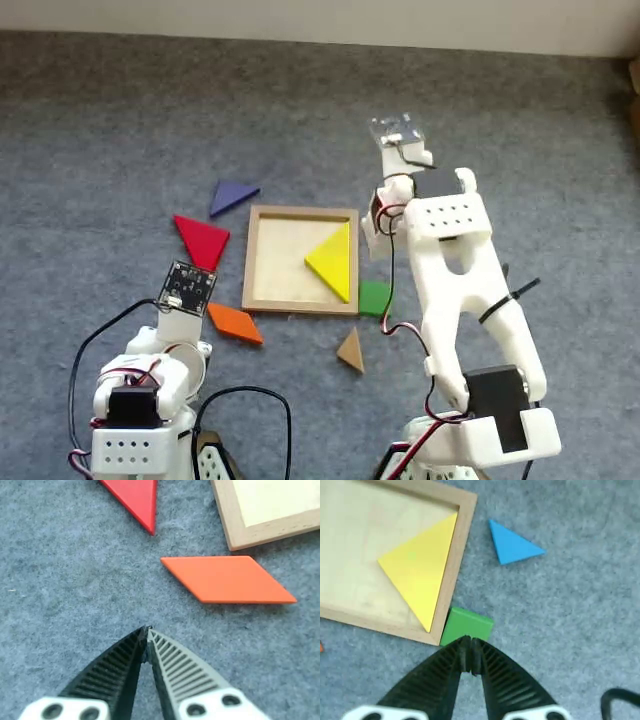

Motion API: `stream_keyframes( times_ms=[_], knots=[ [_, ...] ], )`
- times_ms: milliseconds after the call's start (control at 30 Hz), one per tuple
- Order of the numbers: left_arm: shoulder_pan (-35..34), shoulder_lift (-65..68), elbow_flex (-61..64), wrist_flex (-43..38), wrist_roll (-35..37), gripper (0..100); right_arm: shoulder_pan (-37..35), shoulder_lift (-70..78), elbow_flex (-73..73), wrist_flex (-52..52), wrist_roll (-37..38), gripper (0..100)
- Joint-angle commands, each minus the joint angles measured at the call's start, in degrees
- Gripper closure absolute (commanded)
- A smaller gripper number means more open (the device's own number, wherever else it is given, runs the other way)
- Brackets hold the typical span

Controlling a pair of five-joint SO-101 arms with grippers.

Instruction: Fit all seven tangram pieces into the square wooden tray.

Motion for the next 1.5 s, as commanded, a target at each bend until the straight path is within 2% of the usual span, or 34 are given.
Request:
stream_keyframes(
  times_ms=[0,167,433,567,800,1100,1467],
  knots=[
    [-0.48,-1.45,1.10,0.44,0.35,99,0.92,-4.00,-0.31,2.77,0.70,97.8],
    [-0.48,-1.45,1.10,0.44,0.35,99,1.27,-7.96,3.12,4.53,0.70,97.9],
    [-0.48,-1.45,1.10,0.44,0.35,99,1.19,-30.11,26.51,-6.90,0.70,97.9],
    [-0.48,-1.45,1.10,0.44,0.35,99,2.15,-39.52,35.65,-7.25,0.70,97.9],
    [-0.48,-1.45,1.10,0.44,0.35,99,8.04,-56.22,47.34,-7.43,1.05,97.7],
    [-0.48,-1.45,1.10,0.44,0.35,99,8.92,-74.95,58.51,-7.78,1.05,97.5],
    [0.57,-1.45,1.10,0.44,0.35,99,9.01,-92.09,79.69,-18.07,0.70,97.5]
  ],
)
